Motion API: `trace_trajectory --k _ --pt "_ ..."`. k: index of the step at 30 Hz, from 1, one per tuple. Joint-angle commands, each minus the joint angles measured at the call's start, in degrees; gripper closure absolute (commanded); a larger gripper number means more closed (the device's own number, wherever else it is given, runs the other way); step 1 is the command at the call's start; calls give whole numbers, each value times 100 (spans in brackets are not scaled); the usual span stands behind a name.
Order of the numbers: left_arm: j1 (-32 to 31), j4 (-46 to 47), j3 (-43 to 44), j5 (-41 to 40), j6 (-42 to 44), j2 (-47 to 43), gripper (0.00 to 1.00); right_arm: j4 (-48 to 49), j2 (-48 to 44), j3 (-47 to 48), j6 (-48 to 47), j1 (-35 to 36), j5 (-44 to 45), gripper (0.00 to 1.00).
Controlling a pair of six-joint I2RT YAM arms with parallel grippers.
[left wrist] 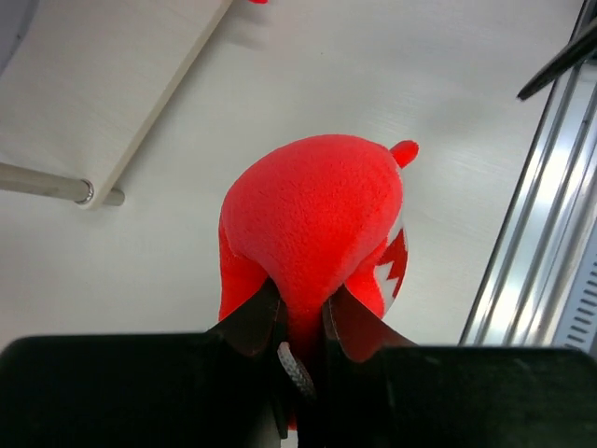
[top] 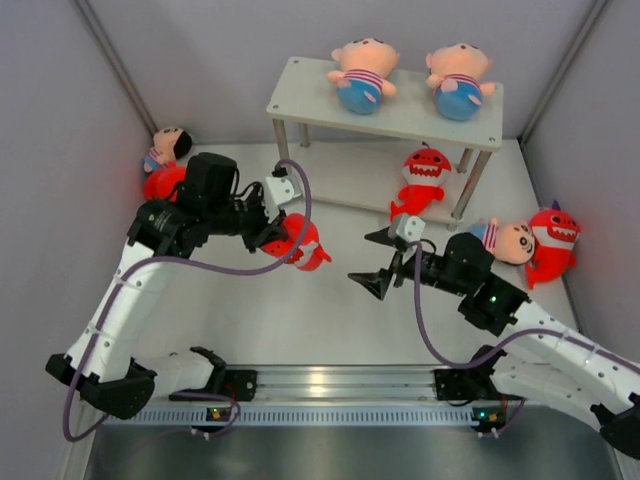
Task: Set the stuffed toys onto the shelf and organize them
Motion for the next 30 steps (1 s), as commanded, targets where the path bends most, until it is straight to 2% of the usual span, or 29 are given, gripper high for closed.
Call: trace_trajectory --k 1,4,8,13,16,20,23,24,26,27,29,30 --pt "1 45 427 18 -1123 193 100 1186 -7 -639 -782 262 379 11" --pt "-8 45 567 228 -1632 272 100 2388 449 -1096 -292 544 582 10" --pt "-8 54 787 343 -2160 395 100 4653 898 -1596 499 606 450 10" --pt "1 62 796 510 -2249 430 100 4826 1679 -1194 1282 606 275 11" --pt "10 54 840 545 -2311 448 100 5500 1891 -1369 1581 588 362 11" --pt "1 62 1121 607 -2381 518 100 5581 1989 -1500 1740 597 564 15" --pt "19 62 1288 703 -2416 589 100 6135 2129 -1519 2135 597 364 30" --pt "19 62 1297 721 -2416 589 100 6215 2199 -1475 2249 606 292 44" --pt "27 62 1262 747 -2443 606 100 6416 2340 -1353 2531 597 143 57" --pt "27 54 1236 748 -2443 606 100 6522 2375 -1326 2610 597 90 68" --pt "27 54 1183 704 -2434 606 100 6689 2420 -1264 2795 597 -24 80" --pt "27 71 1166 678 -2434 615 100 6673 2428 -1246 2882 606 -42 98"
